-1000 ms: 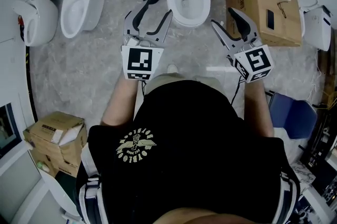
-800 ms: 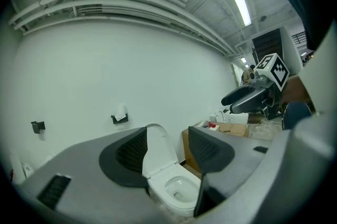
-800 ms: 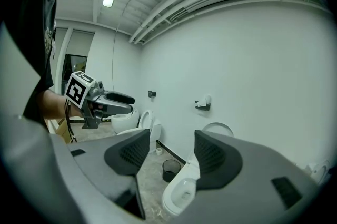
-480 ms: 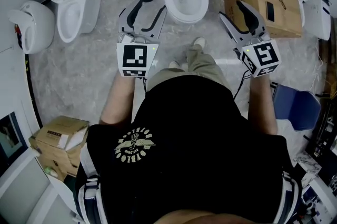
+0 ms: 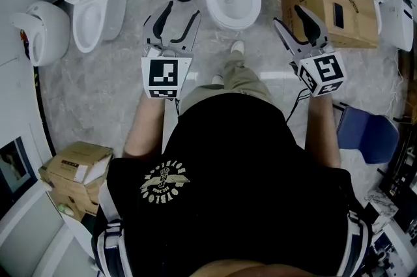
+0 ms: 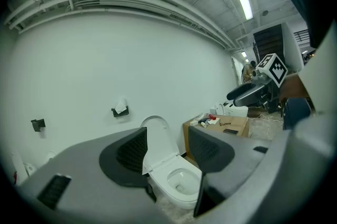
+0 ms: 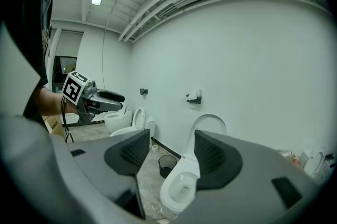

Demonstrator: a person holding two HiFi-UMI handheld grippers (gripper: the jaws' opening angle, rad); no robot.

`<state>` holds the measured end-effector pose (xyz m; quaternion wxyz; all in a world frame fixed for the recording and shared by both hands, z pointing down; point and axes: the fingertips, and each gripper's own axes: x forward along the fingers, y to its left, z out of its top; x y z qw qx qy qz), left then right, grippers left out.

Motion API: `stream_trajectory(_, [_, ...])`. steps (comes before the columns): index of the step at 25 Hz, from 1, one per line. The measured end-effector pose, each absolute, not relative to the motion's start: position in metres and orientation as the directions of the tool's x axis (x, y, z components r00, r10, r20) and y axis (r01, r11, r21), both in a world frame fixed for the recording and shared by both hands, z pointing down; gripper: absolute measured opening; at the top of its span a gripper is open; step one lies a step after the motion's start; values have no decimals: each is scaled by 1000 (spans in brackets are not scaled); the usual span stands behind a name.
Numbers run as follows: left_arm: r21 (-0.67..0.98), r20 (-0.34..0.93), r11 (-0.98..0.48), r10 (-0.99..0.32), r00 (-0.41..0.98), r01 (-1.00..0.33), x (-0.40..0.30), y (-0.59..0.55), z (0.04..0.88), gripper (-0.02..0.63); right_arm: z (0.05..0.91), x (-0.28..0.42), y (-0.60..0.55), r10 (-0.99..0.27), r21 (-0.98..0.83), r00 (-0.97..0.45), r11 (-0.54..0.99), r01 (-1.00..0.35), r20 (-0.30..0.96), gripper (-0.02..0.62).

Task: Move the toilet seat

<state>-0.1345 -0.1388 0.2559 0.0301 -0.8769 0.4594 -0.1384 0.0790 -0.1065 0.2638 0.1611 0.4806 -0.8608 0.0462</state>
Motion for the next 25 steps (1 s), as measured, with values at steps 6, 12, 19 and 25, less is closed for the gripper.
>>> stream_trajectory(6, [-183, 273, -581, -805, 526, -793, -134, -150, 280, 261, 291, 93, -127, -810, 42, -481, 523, -851, 337, 256])
stream_trajectory(12, [-194, 332, -598, -786, 522, -778, -125, -165, 318, 261, 323, 110, -141, -807, 15, -469, 507, -862, 360, 256])
stream_trajectory(19, [-174, 388, -600, -770, 506, -781, -121, -187, 363, 261, 368, 132, -158, -787, -12, -452, 493, -870, 419, 256])
stream_trajectory(25, [-166, 426, -597, -761, 489, -785, -123, -214, 403, 256, 419, 142, -175, -753, -100, -466, 478, -872, 464, 256])
